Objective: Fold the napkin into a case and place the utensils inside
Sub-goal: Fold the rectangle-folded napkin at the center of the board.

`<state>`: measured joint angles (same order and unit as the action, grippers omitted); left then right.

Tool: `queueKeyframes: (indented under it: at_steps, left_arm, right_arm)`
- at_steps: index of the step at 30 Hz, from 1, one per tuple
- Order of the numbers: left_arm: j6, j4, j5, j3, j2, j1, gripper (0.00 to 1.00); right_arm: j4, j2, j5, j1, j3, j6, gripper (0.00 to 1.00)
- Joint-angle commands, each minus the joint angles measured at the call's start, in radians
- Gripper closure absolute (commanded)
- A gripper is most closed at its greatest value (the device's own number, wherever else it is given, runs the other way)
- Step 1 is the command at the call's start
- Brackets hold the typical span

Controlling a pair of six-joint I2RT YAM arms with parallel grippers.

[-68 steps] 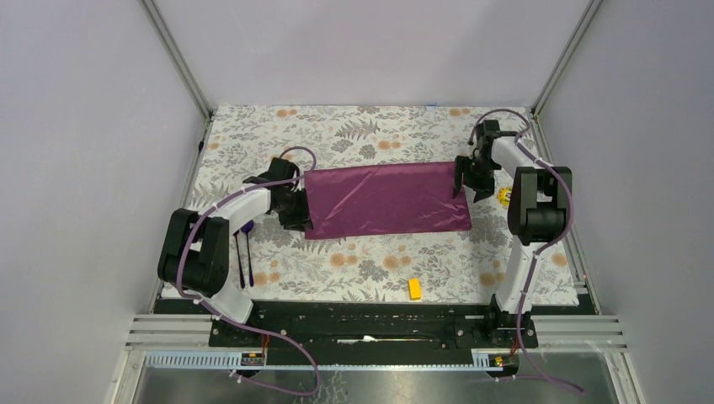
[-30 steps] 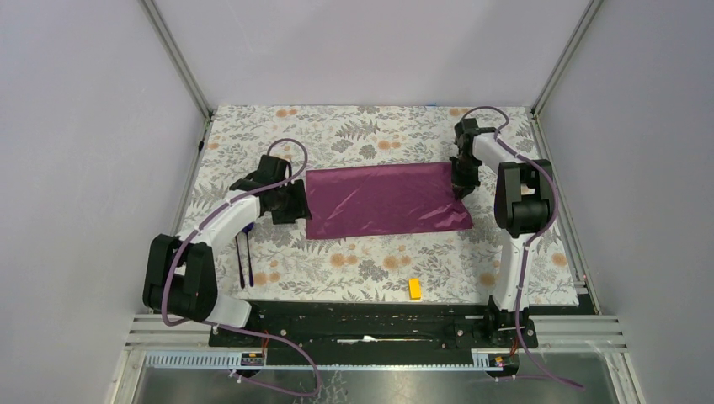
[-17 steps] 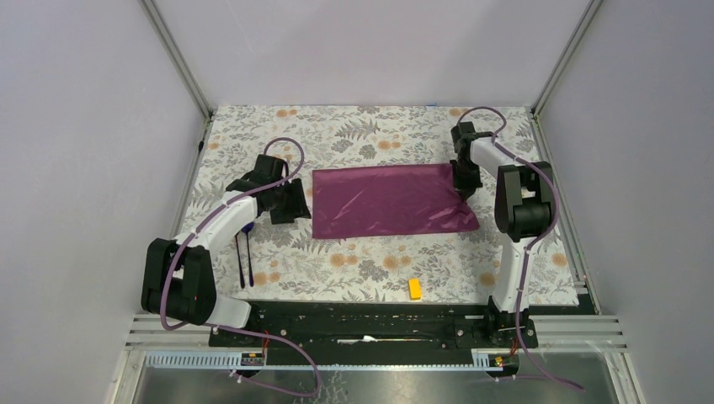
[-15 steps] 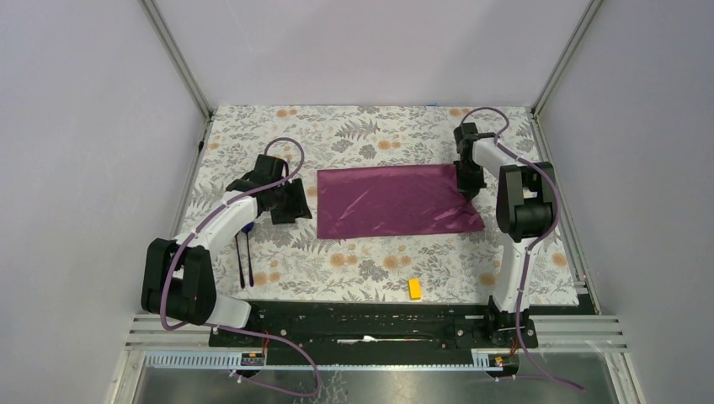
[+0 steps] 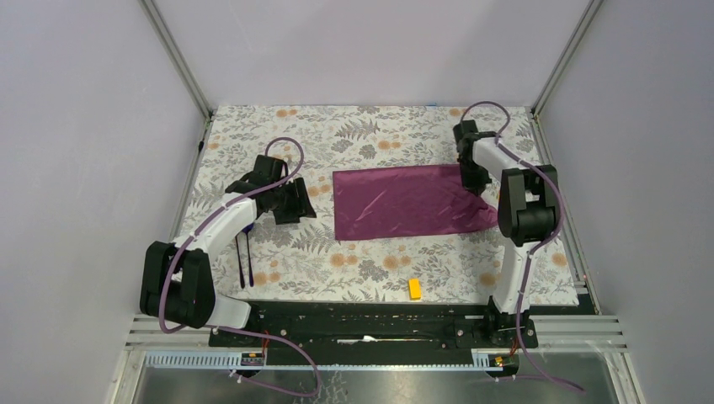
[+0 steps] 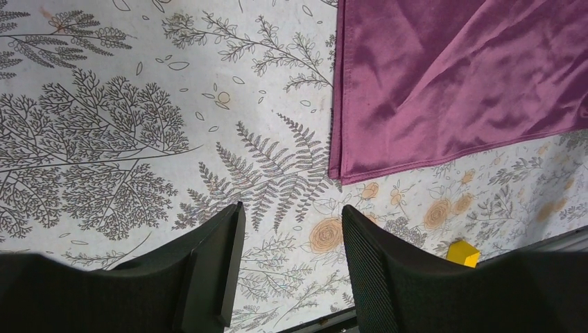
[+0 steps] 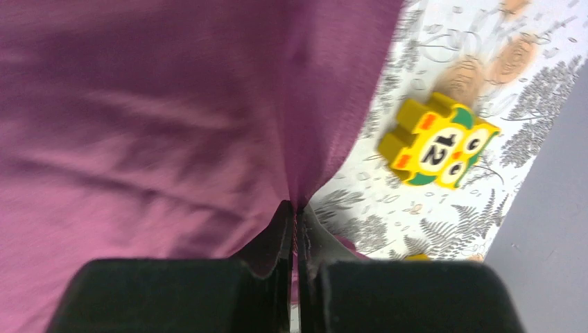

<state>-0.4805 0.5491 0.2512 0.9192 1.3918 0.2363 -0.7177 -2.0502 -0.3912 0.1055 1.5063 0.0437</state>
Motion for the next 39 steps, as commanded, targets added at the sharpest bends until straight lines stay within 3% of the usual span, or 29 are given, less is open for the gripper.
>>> queueKeyframes:
  at_steps: [1, 7, 17, 26, 39]
  left_arm:
    - [-0.02, -0.046, 0.03, 0.017, -0.028, -0.003, 0.41]
    - [-0.026, -0.051, 0.032, 0.038, -0.041, -0.004, 0.4]
    - [-0.032, -0.053, 0.027, 0.01, -0.075, -0.005, 0.39]
    - [-0.049, -0.086, 0.043, -0.024, -0.074, -0.005, 0.38]
    - [-0.198, -0.381, 0.164, -0.17, 0.073, 0.018, 0.33]
  right_arm:
    - [-0.079, 0.063, 0.026, 0.116, 0.062, 0.043, 1.0]
    - [-0.114, 0.042, 0.181, 0.248, 0.124, 0.086, 1.0]
    - [-0.036, -0.043, 0.445, 0.414, 0.229, 0.149, 1.0]
    - [0.034, -0.124, 0.635, 0.444, 0.302, 0.211, 1.0]
    - [0.134, -0.172, 0.84, 0.453, 0.305, 0.289, 1.0]
